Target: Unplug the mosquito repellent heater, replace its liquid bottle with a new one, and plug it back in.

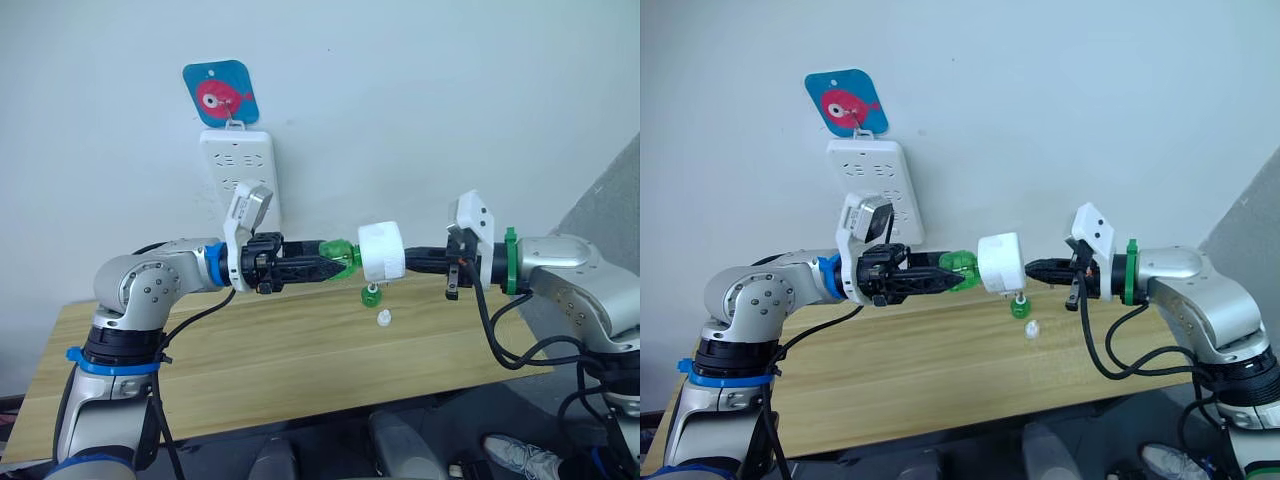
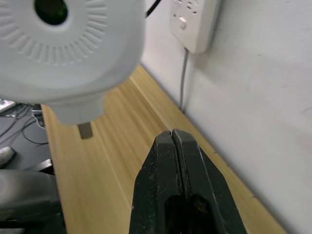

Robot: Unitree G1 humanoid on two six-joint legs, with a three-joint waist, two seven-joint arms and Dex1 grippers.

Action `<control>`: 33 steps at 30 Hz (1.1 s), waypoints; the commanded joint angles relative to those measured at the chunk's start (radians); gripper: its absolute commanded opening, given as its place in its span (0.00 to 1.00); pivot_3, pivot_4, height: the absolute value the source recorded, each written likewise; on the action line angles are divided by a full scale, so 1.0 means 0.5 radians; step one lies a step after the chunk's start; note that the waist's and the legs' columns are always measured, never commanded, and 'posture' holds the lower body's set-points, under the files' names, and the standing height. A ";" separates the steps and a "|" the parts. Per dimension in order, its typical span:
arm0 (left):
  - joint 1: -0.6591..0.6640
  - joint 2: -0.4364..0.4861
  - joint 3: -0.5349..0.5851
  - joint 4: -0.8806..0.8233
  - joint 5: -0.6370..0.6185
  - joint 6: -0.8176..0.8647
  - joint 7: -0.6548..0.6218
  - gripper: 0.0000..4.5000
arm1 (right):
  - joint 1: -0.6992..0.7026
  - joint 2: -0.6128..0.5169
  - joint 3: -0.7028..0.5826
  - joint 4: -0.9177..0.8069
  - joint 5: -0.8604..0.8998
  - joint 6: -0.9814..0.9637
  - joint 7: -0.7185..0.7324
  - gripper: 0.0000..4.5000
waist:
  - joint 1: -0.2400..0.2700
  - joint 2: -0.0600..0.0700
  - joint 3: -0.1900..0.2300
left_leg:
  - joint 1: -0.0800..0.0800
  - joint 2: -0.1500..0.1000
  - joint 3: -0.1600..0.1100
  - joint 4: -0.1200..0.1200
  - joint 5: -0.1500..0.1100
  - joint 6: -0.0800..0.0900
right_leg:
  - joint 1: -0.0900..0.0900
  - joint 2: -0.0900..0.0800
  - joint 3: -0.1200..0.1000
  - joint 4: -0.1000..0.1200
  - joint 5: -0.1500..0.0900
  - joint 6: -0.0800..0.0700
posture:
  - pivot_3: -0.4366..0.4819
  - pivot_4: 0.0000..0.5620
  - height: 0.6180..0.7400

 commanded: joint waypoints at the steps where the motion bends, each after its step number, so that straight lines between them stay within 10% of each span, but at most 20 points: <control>1: -0.039 -0.022 0.038 -0.022 -0.021 -0.027 0.016 0.51 | -0.066 0.028 -0.078 -0.177 0.195 0.156 -0.017 0.00 | -0.002 0.000 0.000 | 0.000 0.000 0.000 0.000 0.000 0.000 | 0.000 0.000 0.000 0.000 0.000 0.000 | 0.27 0.14 0.90; 33: 0.057 -0.020 -0.163 -0.037 0.428 -0.517 -0.130 0.51 | -0.268 0.038 -0.340 -0.360 0.878 0.592 -0.435 0.00 | -0.026 0.001 -0.001 | 0.000 0.000 0.000 0.000 -0.001 0.001 | 0.000 0.001 0.000 -0.001 -0.001 0.001 | 0.26 0.13 0.90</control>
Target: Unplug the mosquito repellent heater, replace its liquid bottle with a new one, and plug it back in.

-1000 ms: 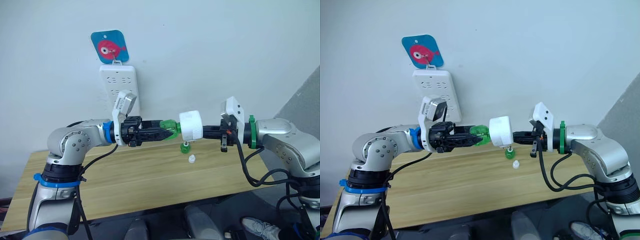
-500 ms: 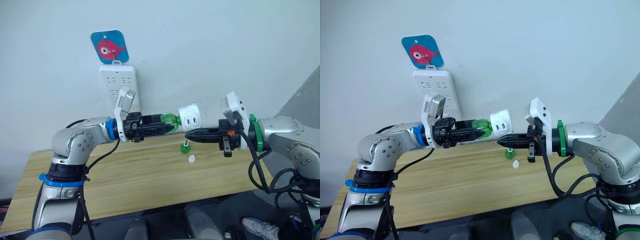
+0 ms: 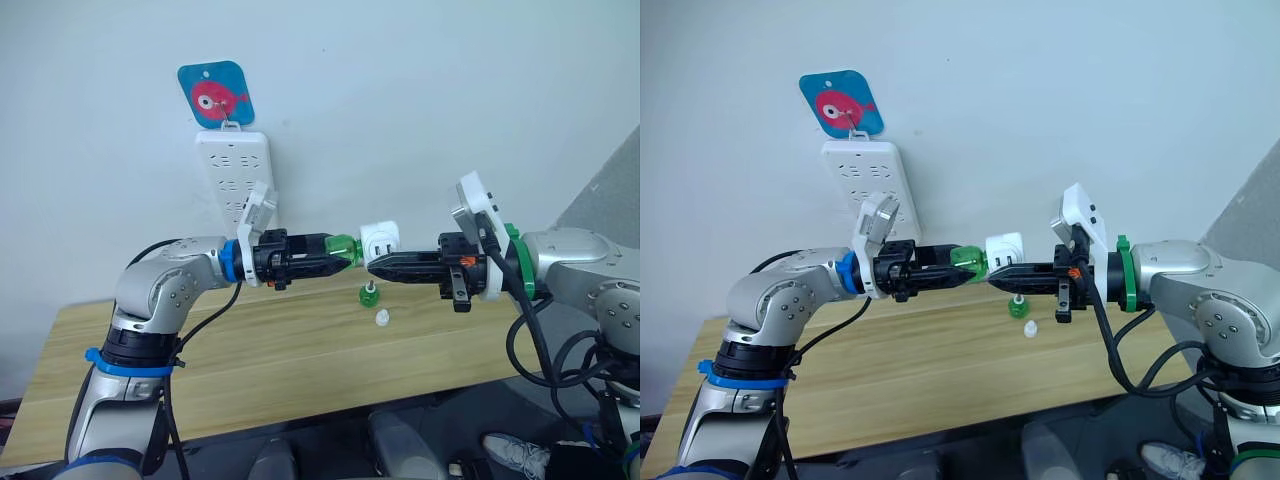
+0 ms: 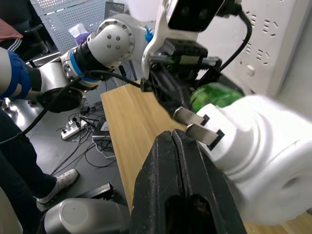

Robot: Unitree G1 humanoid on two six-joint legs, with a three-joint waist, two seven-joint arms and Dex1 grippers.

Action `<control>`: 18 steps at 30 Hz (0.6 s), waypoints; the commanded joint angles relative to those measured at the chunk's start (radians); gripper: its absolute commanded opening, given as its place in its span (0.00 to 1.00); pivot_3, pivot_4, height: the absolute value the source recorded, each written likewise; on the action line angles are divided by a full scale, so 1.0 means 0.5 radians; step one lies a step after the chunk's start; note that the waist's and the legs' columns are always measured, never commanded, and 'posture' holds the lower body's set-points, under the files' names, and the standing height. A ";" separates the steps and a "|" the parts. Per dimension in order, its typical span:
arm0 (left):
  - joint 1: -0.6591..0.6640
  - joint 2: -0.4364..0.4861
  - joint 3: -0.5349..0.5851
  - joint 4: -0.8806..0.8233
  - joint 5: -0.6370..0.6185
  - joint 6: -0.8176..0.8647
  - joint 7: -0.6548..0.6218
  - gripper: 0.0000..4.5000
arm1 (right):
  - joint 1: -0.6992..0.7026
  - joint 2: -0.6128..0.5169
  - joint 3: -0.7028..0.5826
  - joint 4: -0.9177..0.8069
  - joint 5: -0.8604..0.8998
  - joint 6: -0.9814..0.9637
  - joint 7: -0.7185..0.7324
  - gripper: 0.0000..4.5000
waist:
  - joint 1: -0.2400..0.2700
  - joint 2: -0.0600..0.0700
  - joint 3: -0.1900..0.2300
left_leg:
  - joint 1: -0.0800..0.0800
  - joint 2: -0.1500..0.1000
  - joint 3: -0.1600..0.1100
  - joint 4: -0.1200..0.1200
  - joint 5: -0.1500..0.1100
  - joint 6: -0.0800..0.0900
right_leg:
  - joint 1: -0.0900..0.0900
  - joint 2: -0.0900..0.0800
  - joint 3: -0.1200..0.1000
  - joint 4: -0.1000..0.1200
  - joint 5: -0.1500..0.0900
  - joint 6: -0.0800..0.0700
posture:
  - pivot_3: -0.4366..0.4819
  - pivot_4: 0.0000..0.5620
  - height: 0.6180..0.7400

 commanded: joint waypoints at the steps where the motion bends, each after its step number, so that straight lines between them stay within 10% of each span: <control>1: 0.009 0.055 -0.011 -0.100 0.006 -0.043 -0.090 0.51 | -0.081 0.024 -0.070 0.022 0.011 -0.051 -0.057 0.00 | -0.006 0.000 0.000 | 0.000 0.000 0.000 0.000 0.000 0.000 | 0.000 0.000 0.000 0.000 0.000 0.000 | 0.26 0.13 0.90; 18: 0.046 0.082 -0.005 -0.176 -0.065 0.030 -0.162 0.51 | -0.273 0.007 -0.043 0.267 -0.013 -0.030 0.059 0.00 | -0.006 0.000 0.000 | 0.000 0.000 0.000 0.000 0.000 0.001 | 0.000 0.000 0.000 -0.001 -0.001 0.001 | 0.27 0.14 0.90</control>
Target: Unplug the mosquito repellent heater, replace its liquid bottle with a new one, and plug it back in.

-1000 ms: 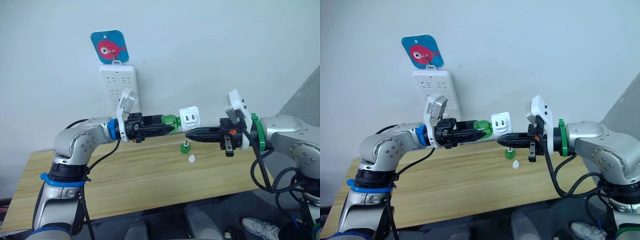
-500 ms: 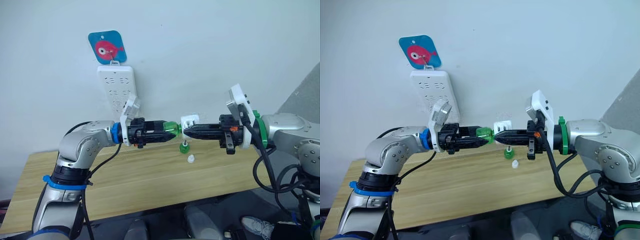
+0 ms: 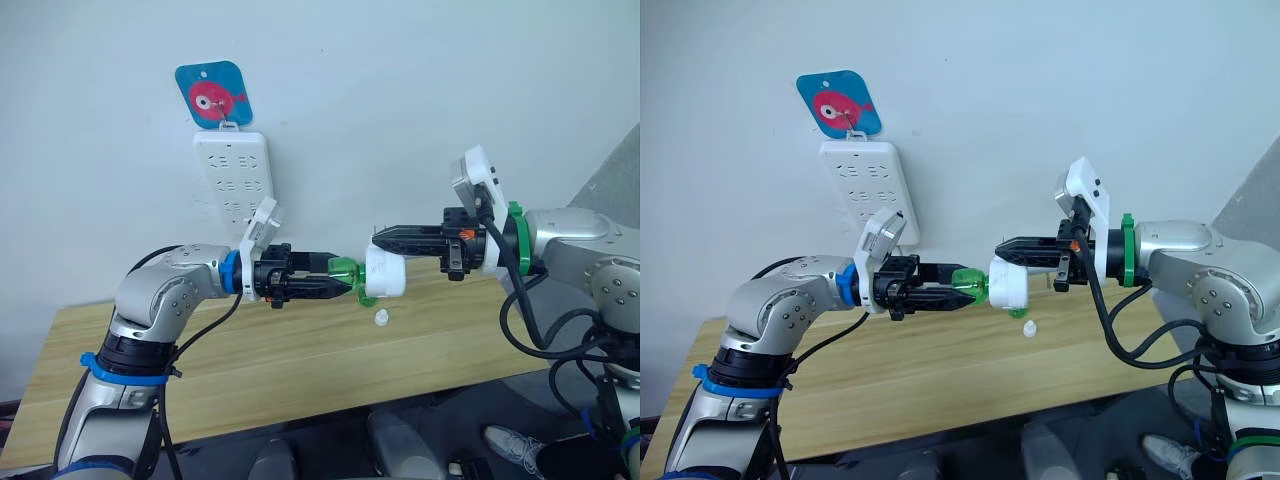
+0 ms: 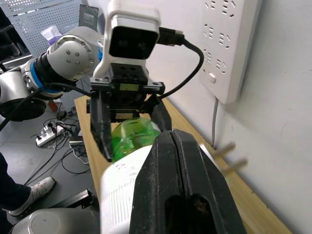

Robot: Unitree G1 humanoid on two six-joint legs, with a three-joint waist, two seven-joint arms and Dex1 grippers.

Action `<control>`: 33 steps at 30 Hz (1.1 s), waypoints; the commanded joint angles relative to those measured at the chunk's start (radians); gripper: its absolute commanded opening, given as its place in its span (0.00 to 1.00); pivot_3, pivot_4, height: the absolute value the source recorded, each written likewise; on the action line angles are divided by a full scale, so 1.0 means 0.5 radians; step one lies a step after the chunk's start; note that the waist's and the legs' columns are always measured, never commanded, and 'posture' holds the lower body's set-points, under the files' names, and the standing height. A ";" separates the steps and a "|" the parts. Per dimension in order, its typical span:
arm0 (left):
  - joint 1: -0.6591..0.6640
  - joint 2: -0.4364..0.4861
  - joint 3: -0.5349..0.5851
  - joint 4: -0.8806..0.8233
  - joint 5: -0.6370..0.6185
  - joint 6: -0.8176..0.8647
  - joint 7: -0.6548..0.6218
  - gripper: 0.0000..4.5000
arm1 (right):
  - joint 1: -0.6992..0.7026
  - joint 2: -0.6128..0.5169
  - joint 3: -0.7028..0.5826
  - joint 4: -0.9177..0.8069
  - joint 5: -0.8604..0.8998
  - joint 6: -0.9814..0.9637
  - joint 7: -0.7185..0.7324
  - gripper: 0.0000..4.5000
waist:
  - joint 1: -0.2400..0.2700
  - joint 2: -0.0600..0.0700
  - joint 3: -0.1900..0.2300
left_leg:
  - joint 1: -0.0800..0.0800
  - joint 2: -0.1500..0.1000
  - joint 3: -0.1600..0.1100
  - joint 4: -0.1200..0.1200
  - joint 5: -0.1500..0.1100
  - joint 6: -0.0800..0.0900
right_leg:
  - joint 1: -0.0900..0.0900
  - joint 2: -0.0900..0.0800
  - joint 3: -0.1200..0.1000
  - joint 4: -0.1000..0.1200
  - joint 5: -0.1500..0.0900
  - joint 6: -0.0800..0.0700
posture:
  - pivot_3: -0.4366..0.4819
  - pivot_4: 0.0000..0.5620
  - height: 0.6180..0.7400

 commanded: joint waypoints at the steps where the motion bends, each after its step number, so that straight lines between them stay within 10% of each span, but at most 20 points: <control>1: 0.000 0.022 0.053 -0.063 -0.067 0.030 -0.012 0.51 | -0.106 0.037 -0.145 0.044 0.178 0.054 0.005 0.00 | 0.000 0.000 0.000 | 0.000 0.000 0.000 0.000 0.000 0.000 | 0.000 0.000 0.000 0.000 0.000 0.000 | 0.27 0.14 0.90; 17: -0.069 0.003 0.138 -0.077 -0.308 0.279 0.067 0.51 | 0.078 0.037 0.158 0.212 -0.426 -0.279 0.077 0.00 | 0.000 0.000 0.000 | 0.000 0.000 0.000 0.000 0.000 0.000 | 0.000 0.000 0.000 0.000 0.000 0.001 | 0.26 0.15 0.90; 33: -0.099 -0.057 0.131 0.030 -0.135 0.104 0.175 0.51 | 0.222 -0.042 -0.051 -0.181 0.170 0.171 0.137 0.00 | 0.000 0.000 0.000 | 0.000 0.000 0.000 0.000 0.000 0.000 | 0.000 0.000 0.000 0.000 -0.001 0.001 | 0.26 0.15 0.90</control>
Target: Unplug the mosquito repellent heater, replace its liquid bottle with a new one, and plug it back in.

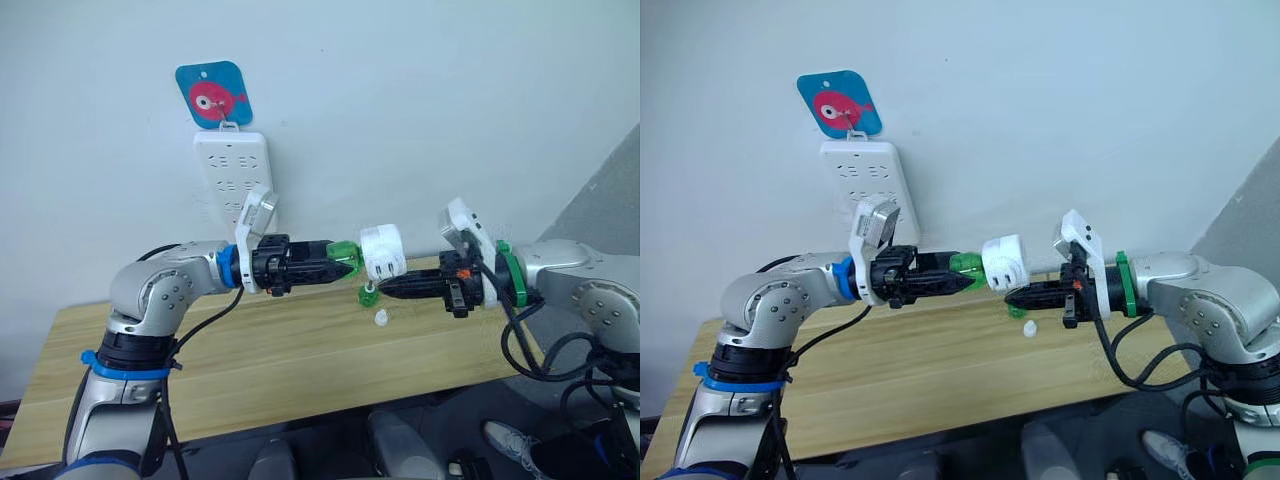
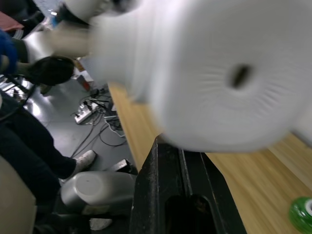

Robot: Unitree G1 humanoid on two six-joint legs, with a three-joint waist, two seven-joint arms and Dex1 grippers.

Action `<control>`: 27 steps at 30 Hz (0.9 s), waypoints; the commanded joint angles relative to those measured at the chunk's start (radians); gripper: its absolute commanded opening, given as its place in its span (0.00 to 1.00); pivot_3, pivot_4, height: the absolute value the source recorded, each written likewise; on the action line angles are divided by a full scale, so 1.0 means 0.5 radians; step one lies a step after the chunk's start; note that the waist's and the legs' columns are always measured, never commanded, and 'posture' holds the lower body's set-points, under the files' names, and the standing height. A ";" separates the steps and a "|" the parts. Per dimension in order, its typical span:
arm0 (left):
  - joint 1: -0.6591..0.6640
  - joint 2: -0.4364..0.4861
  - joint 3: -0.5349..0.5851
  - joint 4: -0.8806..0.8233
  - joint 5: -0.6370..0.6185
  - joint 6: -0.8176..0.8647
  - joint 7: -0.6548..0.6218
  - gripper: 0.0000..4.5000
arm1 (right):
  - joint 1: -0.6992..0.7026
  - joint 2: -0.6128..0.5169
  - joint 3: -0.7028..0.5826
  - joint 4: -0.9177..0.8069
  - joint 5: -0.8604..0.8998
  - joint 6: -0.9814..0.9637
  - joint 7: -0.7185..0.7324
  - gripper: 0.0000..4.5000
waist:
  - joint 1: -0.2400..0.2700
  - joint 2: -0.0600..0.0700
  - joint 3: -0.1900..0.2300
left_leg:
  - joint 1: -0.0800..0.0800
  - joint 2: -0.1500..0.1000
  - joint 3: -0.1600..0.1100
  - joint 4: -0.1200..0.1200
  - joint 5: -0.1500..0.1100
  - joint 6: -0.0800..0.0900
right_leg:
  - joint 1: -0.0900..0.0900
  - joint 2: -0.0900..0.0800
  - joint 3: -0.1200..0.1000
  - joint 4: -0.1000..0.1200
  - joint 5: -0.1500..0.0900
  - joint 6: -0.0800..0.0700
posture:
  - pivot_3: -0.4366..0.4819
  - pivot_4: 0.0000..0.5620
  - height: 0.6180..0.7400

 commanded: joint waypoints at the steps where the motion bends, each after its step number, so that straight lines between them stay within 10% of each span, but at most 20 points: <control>1: -0.037 0.018 -0.007 -0.025 0.062 -0.106 -0.035 0.51 | -0.066 0.021 -0.107 -0.066 0.152 0.054 -0.082 0.00 | 0.000 0.000 0.000 | 0.000 0.000 0.000 0.000 0.000 0.000 | 0.000 0.000 0.000 0.000 0.000 0.000 | 0.26 0.15 0.90; 11: -0.010 0.024 -0.046 -0.003 0.204 -0.221 -0.077 0.51 | -0.244 0.092 -0.216 0.000 0.580 0.222 -0.375 0.00 | 0.000 0.000 0.000 | 0.000 0.000 0.000 0.000 0.000 0.000 | 0.000 0.000 0.000 0.000 0.000 0.000 | 0.26 0.15 0.90; 27: 0.019 0.073 -0.051 -0.078 0.155 -0.146 -0.181 0.51 | -0.282 0.148 -0.063 0.031 0.130 -0.024 -0.431 0.00 | 0.001 0.000 0.000 | -0.001 0.000 0.000 -0.001 0.000 0.000 | -0.001 0.000 0.000 -0.001 0.000 0.000 | 0.27 0.14 0.90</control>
